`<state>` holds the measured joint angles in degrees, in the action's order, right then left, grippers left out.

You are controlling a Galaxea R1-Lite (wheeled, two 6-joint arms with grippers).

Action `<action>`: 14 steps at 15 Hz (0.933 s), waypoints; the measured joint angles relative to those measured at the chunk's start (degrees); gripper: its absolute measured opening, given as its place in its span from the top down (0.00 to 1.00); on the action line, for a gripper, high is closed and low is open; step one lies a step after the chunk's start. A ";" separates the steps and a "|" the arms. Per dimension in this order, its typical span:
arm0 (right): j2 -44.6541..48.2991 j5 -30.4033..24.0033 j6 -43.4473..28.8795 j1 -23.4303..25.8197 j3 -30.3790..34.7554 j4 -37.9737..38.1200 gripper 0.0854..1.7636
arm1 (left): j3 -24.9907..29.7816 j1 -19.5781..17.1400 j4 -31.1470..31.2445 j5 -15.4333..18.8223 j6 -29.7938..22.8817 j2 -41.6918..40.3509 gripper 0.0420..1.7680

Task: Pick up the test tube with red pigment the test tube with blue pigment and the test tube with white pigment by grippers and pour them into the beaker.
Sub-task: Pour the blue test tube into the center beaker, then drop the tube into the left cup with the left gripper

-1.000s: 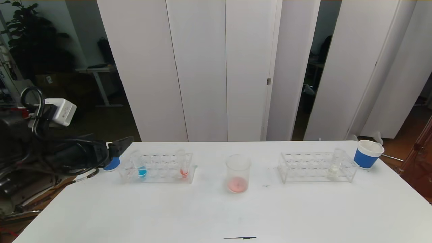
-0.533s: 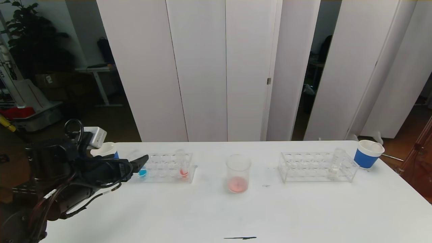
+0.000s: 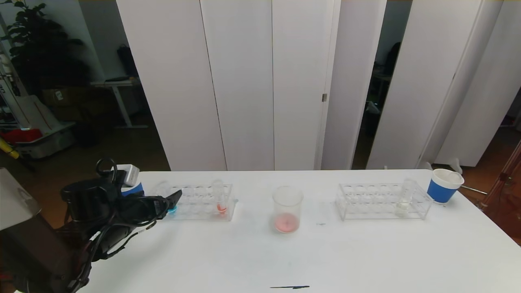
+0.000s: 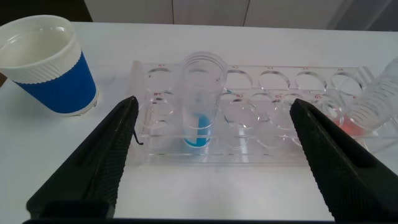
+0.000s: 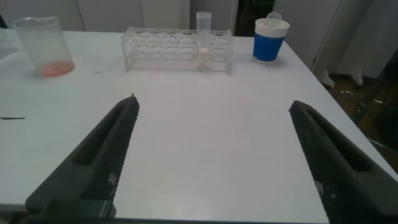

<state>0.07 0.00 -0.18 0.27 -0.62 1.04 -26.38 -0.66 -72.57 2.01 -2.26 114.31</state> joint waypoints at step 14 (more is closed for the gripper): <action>0.00 0.00 0.02 0.00 0.00 -0.07 0.02 | -8.75 -2.01 -2.89 0.24 0.26 9.75 0.76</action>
<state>0.07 0.00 -0.16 0.27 -0.62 0.96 -35.13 -2.67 -75.46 2.26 -2.00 124.06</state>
